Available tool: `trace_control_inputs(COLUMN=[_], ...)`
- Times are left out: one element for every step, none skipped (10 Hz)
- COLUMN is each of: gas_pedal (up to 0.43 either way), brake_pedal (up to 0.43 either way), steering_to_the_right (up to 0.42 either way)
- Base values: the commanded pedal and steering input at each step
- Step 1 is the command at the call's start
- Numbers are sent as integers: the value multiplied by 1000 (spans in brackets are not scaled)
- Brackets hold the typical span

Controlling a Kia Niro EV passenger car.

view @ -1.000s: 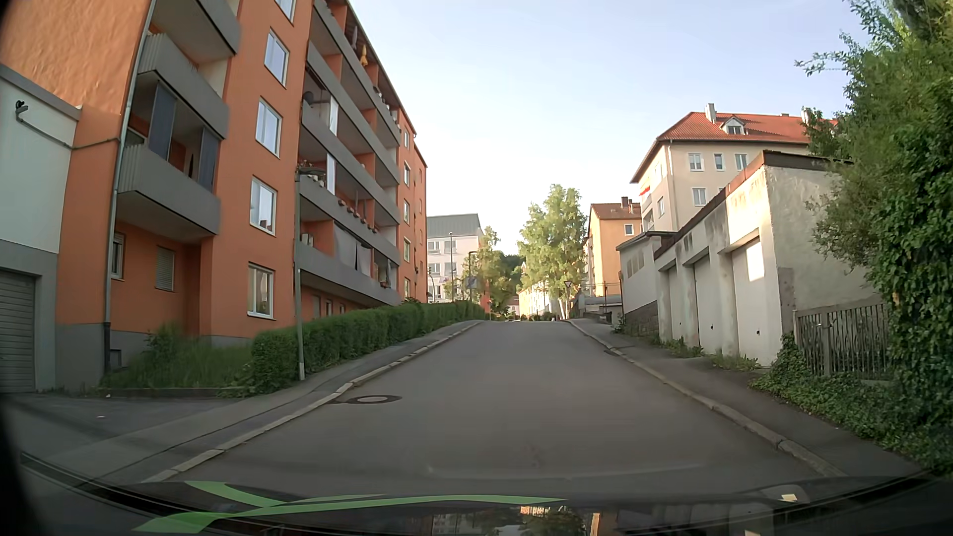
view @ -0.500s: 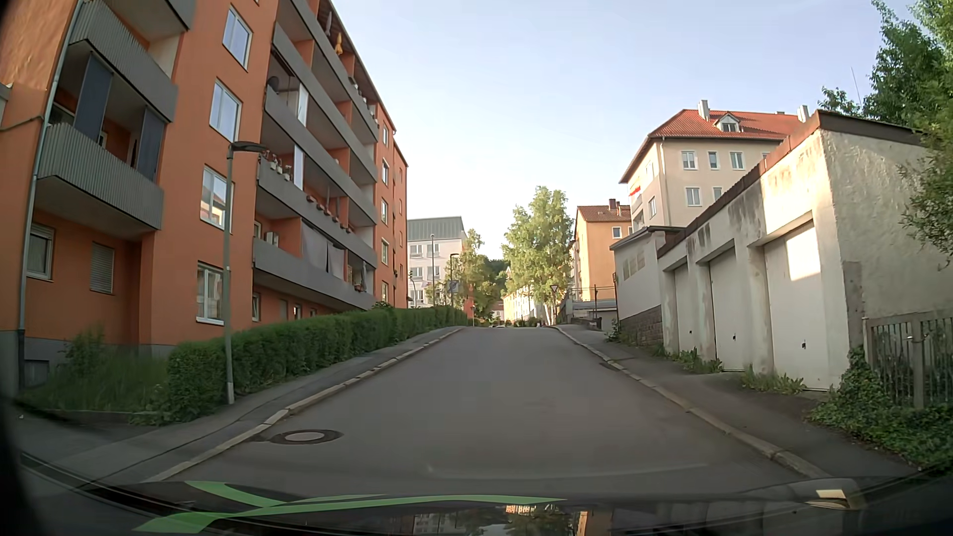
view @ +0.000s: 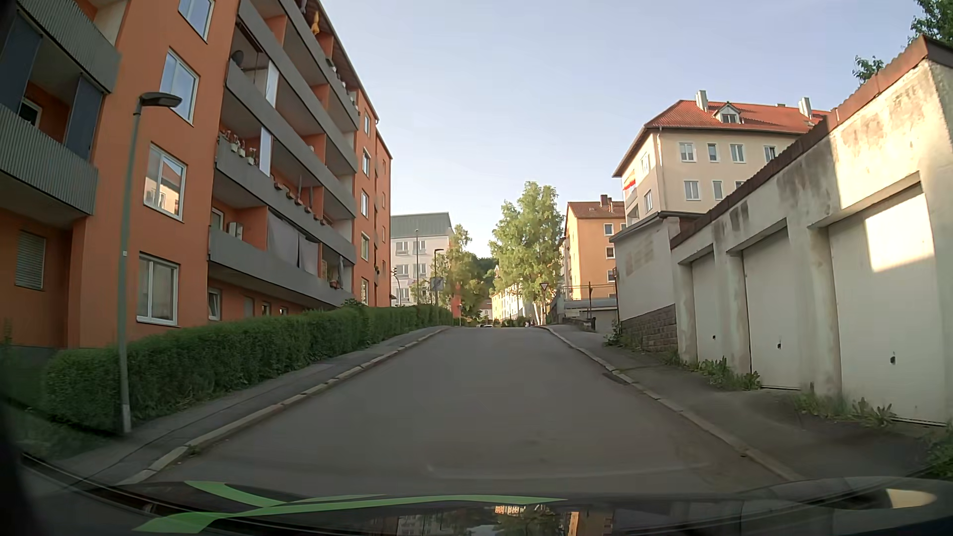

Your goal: Follow the waypoints while adhering to traffic rules and regulations

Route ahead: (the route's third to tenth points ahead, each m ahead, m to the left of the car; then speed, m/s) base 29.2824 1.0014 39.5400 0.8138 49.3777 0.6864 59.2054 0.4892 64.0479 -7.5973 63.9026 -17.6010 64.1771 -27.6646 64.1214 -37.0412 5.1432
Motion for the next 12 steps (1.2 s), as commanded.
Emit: trace_control_inputs(gas_pedal=[220,220,220,220,220,220,220,220,220,220,220,220], brake_pedal=[0,0,0,0,0,0,0,0,0,0,0,0], steering_to_the_right=[18,18,16,14,12,11,10,9,9,6,5,4])
